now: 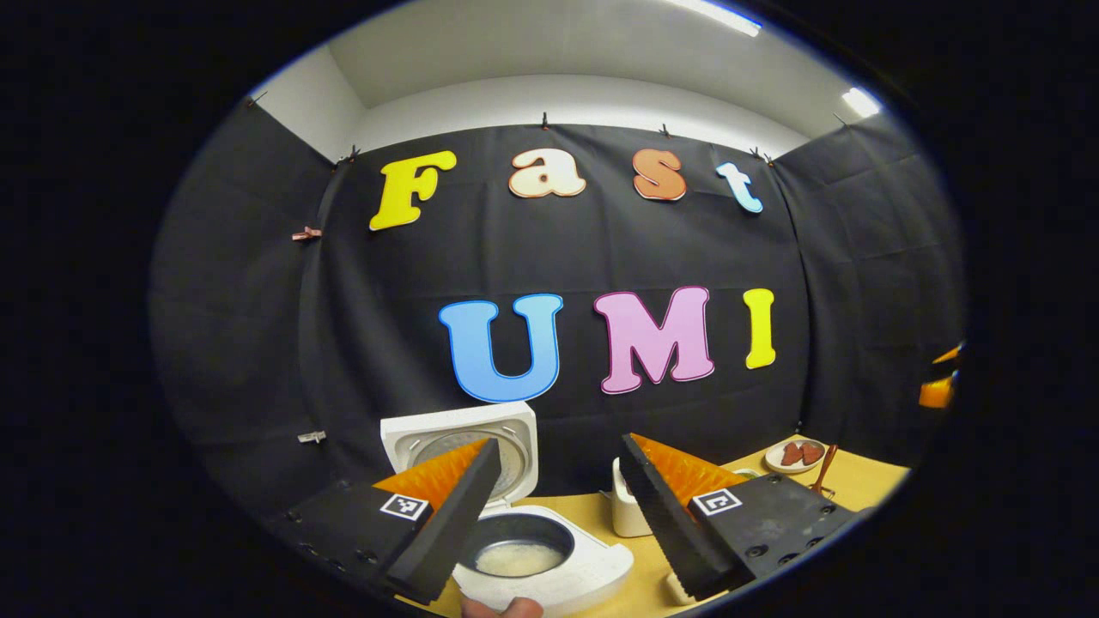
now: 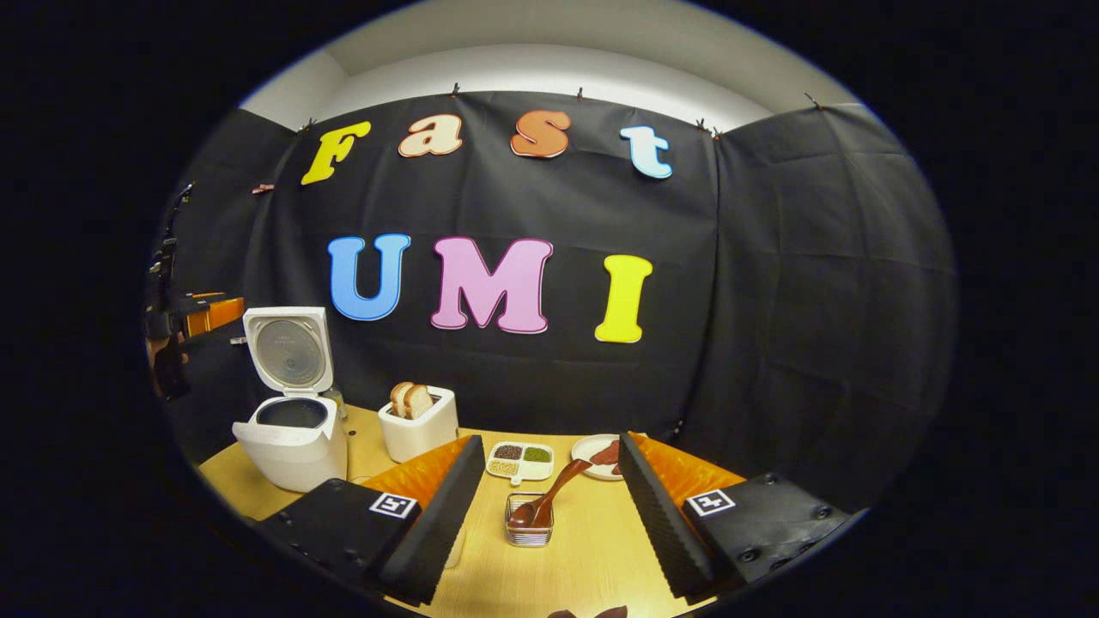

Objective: Close the left gripper, press the button to open the rice cooker; take a wooden spoon from the chopstick holder with the right hand, scoop a spoonful of rice and pour it into the rice cooker, then put the wooden spoon back into the chopstick holder.

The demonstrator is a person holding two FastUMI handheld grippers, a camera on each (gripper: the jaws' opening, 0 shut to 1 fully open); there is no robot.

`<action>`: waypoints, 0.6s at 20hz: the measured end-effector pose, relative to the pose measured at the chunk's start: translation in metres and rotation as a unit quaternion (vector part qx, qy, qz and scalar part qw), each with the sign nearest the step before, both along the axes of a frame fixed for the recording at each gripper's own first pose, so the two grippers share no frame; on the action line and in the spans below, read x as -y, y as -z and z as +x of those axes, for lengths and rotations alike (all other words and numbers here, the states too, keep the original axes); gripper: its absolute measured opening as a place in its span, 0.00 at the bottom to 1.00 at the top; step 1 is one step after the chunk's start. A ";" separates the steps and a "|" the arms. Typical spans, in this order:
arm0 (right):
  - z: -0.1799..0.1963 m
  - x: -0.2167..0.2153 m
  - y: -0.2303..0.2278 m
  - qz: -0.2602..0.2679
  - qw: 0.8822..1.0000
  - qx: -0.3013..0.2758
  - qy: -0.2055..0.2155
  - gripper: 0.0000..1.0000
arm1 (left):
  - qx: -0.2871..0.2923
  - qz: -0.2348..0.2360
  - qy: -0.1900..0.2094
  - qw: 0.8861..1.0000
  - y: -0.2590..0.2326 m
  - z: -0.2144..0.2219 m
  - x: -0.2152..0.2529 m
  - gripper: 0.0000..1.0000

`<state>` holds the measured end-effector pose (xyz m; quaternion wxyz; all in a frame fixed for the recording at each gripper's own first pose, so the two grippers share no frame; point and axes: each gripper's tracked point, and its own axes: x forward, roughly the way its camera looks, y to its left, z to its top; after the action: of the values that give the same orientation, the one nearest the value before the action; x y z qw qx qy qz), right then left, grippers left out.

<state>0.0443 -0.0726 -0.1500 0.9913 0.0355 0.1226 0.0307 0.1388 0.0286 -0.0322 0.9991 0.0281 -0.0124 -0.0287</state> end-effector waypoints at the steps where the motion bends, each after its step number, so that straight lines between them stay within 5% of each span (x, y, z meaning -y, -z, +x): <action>1: 0.008 0.003 0.013 0.003 1.000 -0.012 -0.006 0.98 | -0.005 -0.006 -0.006 1.000 0.002 -0.006 0.005 0.96; 12: 0.084 0.016 0.151 0.087 0.989 -0.109 -0.057 0.97 | -0.004 0.019 -0.052 0.998 -0.010 -0.046 0.042 0.96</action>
<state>0.1284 -0.0887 -0.3015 0.9618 0.1180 0.2285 0.0934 0.0924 -0.0134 -0.0227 0.9986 0.0477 -0.0067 0.0231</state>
